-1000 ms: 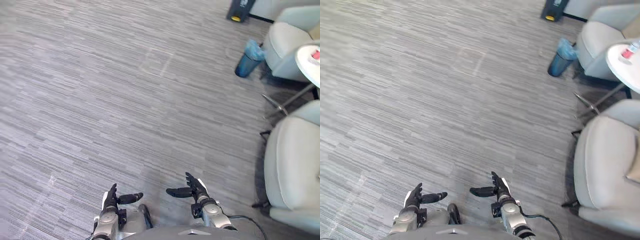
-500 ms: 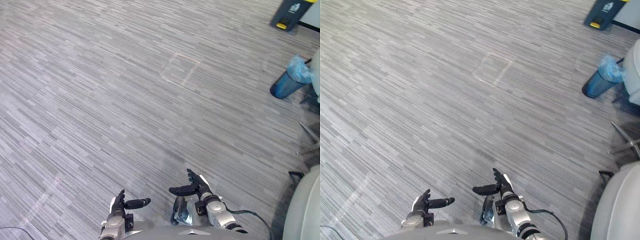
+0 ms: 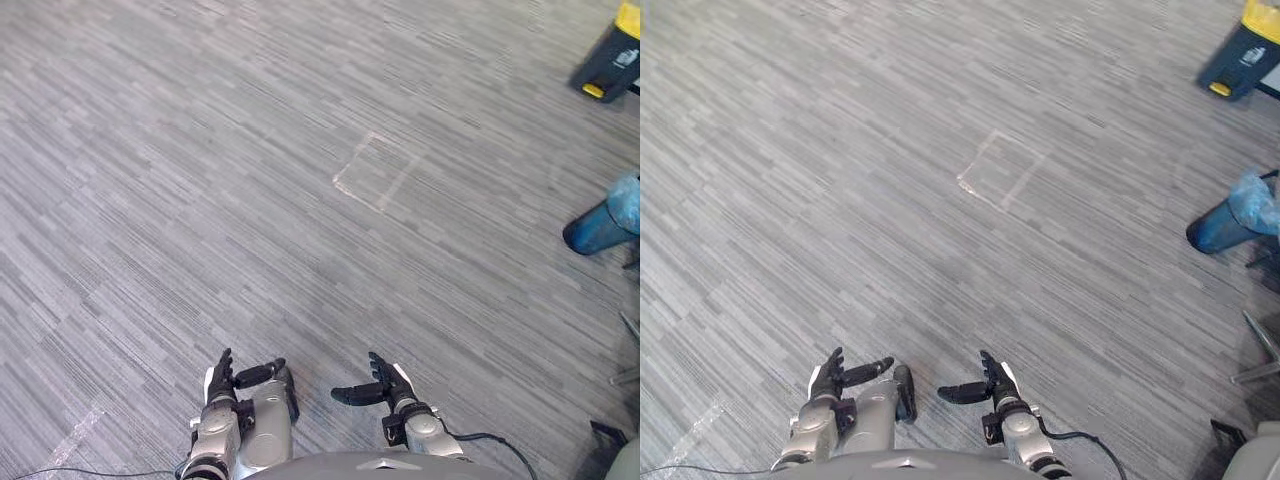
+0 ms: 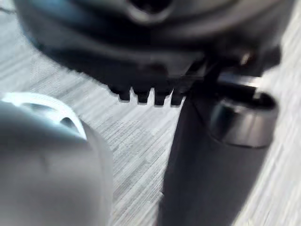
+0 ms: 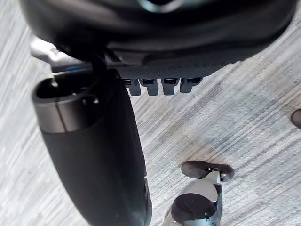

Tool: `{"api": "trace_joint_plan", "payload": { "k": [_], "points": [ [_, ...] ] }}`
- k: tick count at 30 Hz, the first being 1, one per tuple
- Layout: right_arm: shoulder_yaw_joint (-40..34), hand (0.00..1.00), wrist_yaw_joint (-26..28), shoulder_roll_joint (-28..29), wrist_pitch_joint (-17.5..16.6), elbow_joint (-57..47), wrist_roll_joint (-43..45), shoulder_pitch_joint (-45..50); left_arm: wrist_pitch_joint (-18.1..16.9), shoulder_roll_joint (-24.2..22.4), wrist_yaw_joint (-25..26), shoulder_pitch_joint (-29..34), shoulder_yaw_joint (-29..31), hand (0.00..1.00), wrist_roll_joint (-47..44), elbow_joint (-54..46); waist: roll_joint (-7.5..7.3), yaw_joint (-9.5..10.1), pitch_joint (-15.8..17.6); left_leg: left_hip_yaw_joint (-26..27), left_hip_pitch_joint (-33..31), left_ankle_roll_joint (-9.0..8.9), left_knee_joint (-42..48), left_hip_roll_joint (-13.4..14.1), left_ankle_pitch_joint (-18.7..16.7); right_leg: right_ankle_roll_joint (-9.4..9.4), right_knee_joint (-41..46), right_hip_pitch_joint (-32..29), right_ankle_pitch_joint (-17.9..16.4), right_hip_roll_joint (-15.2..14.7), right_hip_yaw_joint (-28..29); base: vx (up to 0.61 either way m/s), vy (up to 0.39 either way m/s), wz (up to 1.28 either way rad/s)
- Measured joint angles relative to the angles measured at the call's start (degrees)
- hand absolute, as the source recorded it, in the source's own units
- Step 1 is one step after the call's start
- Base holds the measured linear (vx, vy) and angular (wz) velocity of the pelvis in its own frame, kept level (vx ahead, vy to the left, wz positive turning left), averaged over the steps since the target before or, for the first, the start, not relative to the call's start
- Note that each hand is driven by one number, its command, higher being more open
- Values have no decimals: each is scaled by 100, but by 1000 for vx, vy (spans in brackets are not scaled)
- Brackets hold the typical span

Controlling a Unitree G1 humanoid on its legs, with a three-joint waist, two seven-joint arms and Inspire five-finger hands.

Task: Organize the slippers on the shoe rack

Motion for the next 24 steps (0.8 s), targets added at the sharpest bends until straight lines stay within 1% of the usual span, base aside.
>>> {"api": "trace_joint_plan", "payload": {
  "k": [1, 2, 3, 4, 5, 6, 7, 8, 9, 10, 11, 12, 13, 14, 15, 16, 17, 18, 19, 20, 21, 22, 23, 24],
  "points": [
    [-5, 100, -1, -6, 0, -1, -8, -14, 7, 3, 3, 2, -25, 100, 6, 78, -12, -16, -5, -4, 270, -4, -189, -74, -70, 26, 859, -303, 288, -178, 43, 600, 201, 8],
    [-2, 100, 22, -13, 0, -4, -62, -38, 45, 35, 35, 16, -164, 100, 8, 182, 60, -58, 40, -10, 799, 21, -544, -169, -155, -62, 2430, -941, 225, -398, 128, 583, 124, 11],
    [4, 100, 70, -16, -3, -42, -62, -76, 64, 58, 57, 51, -279, 100, 9, 253, 92, -138, 55, -33, 1300, 2, -869, -188, -180, -358, 3228, -1408, -213, -391, 102, 576, 109, 9],
    [19, 100, 78, -19, -16, -74, -62, -83, 65, 50, 61, 88, -314, 100, 11, 277, 196, -177, 102, -41, 1609, -6, -1086, -173, -175, -467, 3342, -1666, -475, -321, 29, 487, 47, 12],
    [27, 100, 92, -21, -30, -107, -62, -90, 65, 51, 67, 113, -397, 100, 15, 285, 248, -268, 120, -41, 1898, -18, -1278, -129, -168, -612, 3190, -1985, -738, -227, -127, 494, 11, 14],
    [32, 100, 103, -25, -46, -117, -62, -149, 65, 39, 62, 114, -427, 100, 56, 300, 322, -308, 163, -42, 2162, -24, -1444, -41, -164, -739, 2664, -2414, -966, -107, -333, 577, -36, 18],
    [33, 100, 99, -32, -77, -149, -61, -165, 65, 32, 62, 91, -452, 100, 59, 349, 341, -329, 175, -39, 2267, -24, -1481, 23, -166, -731, 2060, -2699, -957, -19, -419, 477, -66, 17],
    [37, 100, 99, -39, -101, -186, -65, -173, 64, 26, 60, 75, -455, 100, 60, 374, 339, -336, 175, -41, 2329, -26, -1512, 59, -167, -704, 1609, -2844, -918, 34, -442, 522, -126, 23],
    [38, 100, 107, -44, -142, -244, -59, -176, 75, 12, 58, 74, -457, 100, 63, 401, 338, -363, 175, -53, 2498, -75, -1615, 127, -195, -629, 666, -3002, -665, 133, -457, 459, -134, 39],
    [93, 100, 109, -34, -160, -252, -61, -135, 73, 5, 44, 167, -470, 100, 71, 397, 258, -405, 130, -65, 2759, -373, -1729, 83, -353, -525, -728, -2938, 57, 243, -440, 590, -198, 57],
    [152, 100, 110, -48, -179, -210, -68, -106, 81, 19, 43, 170, -445, 100, 71, 424, 197, -434, 89, -195, 3007, -630, -1775, 133, -511, -918, -680, -2887, 1066, 288, -309, 605, -244, 34],
    [162, 100, 114, -94, -152, -162, -72, -198, 92, -50, 40, 130, -452, 100, 81, 470, 360, -377, 87, -216, 3127, -670, -1790, 313, -533, -868, -326, -2929, 750, 390, -286, 597, -248, 3],
    [134, 100, 108, -76, -129, -164, -72, -238, 80, -97, 25, 137, -450, 100, 128, 467, 406, -344, 32, -248, 3084, -683, -1621, 373, -522, -931, 80, -3099, 361, 418, -242, 616, -285, -21],
    [116, 100, 96, -78, -126, -160, -73, -252, 78, -177, 9, 137, -447, 100, 168, 472, 455, -378, 27, -388, 3024, -687, -1255, 464, -523, -996, 421, -3123, 2, 416, -273, 479, -224, -8],
    [109, 100, 87, -78, -114, -150, -75, -232, 78, -187, 8, 142, -445, 100, 191, 473, 487, -395, 5, -507, 2938, -704, -971, 524, -513, -1011, 498, -3086, -137, 427, -314, 711, -328, 11],
    [107, 100, 88, -79, -103, -162, -93, -193, 79, -185, -9, 140, -409, 100, 236, 468, 545, -432, -5, -727, 2607, -859, -49, 689, -411, -1008, 477, -2886, -332, 495, -366, 574, -253, 18],
    [103, 100, 79, -94, -47, -185, -168, -133, 88, -219, -23, 147, -290, 100, 236, 412, 608, -430, 16, -980, 2065, -1148, 1418, 933, -13, -1024, 246, -2447, -452, 627, -402, 557, -234, 12],
    [110, 100, 69, -102, -4, -191, -168, -98, 92, -264, -23, 164, -166, 100, 235, 344, 625, -407, 15, -978, 1777, -1273, 2189, 1074, 4, -1041, 94, -2205, -496, 714, -393, 510, -160, -3],
    [109, 100, 41, -63, 44, -206, -166, -11, 91, -304, -8, 209, 8, 100, 225, 171, 631, -354, 19, -787, 1308, -1271, 3264, 1339, -130, -1099, -254, -1662, -568, 852, -380, 582, -142, -12],
    [102, 100, 32, -13, 57, -206, -165, 78, 87, -262, 8, 214, 17, 100, 219, 68, 550, -282, -5, -533, 964, -1165, 3512, 1407, -271, -1123, -600, -1230, -601, 885, -341, 566, -115, -12],
    [103, 100, 31, -6, 58, -205, -163, 94, 83, -260, 12, 218, 18, 100, 219, 33, 517, -270, -23, -432, 860, -1092, 3460, 1402, -323, -1080, -694, -1116, -573, 885, -321, 450, -51, -19],
    [109, 100, 29, -7, 58, -197, -163, 60, 37, -224, 16, 216, 16, 100, 219, -60, 454, -248, -36, -142, 448, -872, 2895, 1283, -514, -1046, -1056, -736, -551, 872, -222, 451, -6, -31],
    [49, 100, 15, -10, 59, -184, -164, 8, 11, -228, 15, 196, 12, 100, 178, -99, 441, -210, -33, -176, 153, -824, 2134, 1060, -600, -1010, -1239, -548, -529, 837, -124, 457, 26, -34],
    [9, 100, 9, -4, 59, -173, -164, -13, 4, -228, 18, 182, 12, 100, 169, -108, 426, -196, -21, -212, 97, -822, 1856, 979, -598, -1004, -1280, -501, -526, 809, -107, 467, 111, -47]
  ]
}}
